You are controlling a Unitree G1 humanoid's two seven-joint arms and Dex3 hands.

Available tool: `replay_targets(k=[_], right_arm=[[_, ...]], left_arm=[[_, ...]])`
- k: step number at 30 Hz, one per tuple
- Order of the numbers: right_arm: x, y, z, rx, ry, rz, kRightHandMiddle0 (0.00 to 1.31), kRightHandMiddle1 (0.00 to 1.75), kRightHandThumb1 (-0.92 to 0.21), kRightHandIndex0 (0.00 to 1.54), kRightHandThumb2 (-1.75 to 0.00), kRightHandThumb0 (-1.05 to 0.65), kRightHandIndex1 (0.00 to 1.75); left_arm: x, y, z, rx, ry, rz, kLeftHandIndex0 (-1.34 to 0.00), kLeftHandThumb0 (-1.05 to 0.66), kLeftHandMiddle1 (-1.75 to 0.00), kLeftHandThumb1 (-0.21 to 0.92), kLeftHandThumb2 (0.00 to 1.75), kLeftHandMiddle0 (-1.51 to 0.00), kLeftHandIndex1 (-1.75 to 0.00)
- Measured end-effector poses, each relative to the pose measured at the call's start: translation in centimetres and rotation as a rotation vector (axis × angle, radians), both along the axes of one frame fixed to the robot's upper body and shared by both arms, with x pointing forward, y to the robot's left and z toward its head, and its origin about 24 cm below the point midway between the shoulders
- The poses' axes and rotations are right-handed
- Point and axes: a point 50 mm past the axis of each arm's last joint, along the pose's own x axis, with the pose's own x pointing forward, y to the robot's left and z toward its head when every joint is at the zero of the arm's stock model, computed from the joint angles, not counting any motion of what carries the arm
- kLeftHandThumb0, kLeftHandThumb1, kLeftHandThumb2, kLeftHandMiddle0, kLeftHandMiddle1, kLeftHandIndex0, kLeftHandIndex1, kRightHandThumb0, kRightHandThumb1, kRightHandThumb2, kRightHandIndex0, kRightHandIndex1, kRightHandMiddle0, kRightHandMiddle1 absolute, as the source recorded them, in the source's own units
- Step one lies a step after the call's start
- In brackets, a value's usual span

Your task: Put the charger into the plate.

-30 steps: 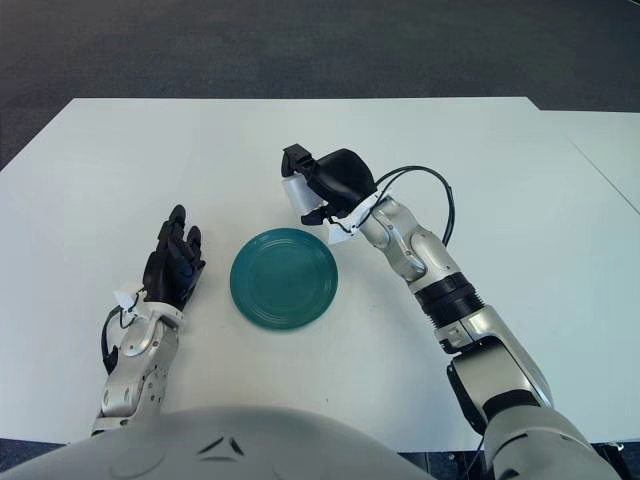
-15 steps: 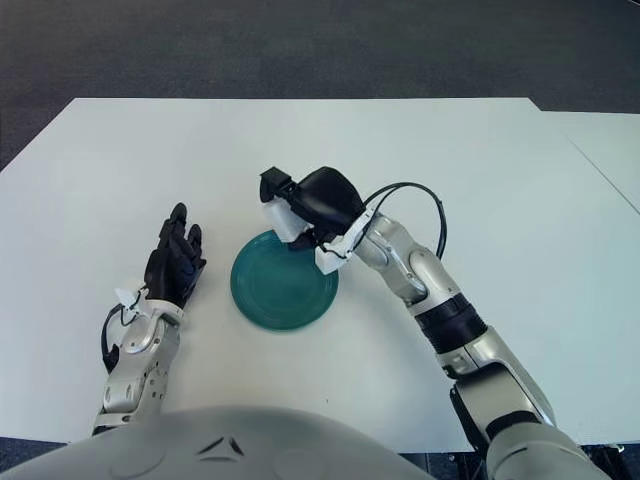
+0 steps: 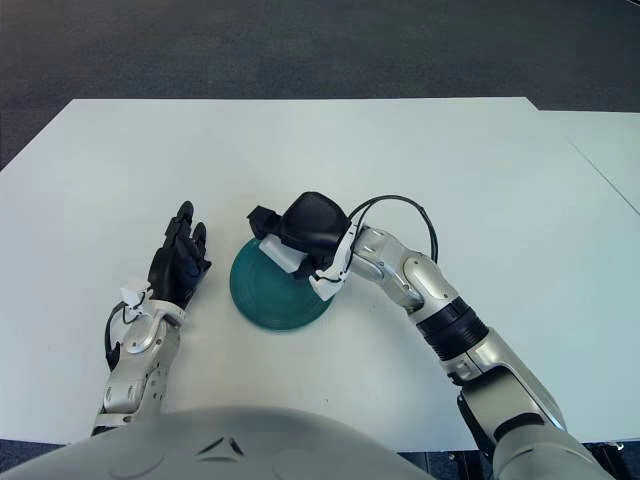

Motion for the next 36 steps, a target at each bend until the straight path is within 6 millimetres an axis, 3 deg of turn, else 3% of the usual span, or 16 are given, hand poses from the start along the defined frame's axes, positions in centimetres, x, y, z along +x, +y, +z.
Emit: replay_targets(k=[36], right_arm=[[-0.8, 0.4, -1.9, -0.135, 0.068, 0.077, 0.71, 1.75, -0.19, 1.14, -1.47, -0.52, 1.75]], left_arm=[[-0.1, -0.1, 0.3, -0.002, -0.029, -0.004, 0.00, -1.05, 0.00, 0.92, 1.09, 0.00, 0.00]])
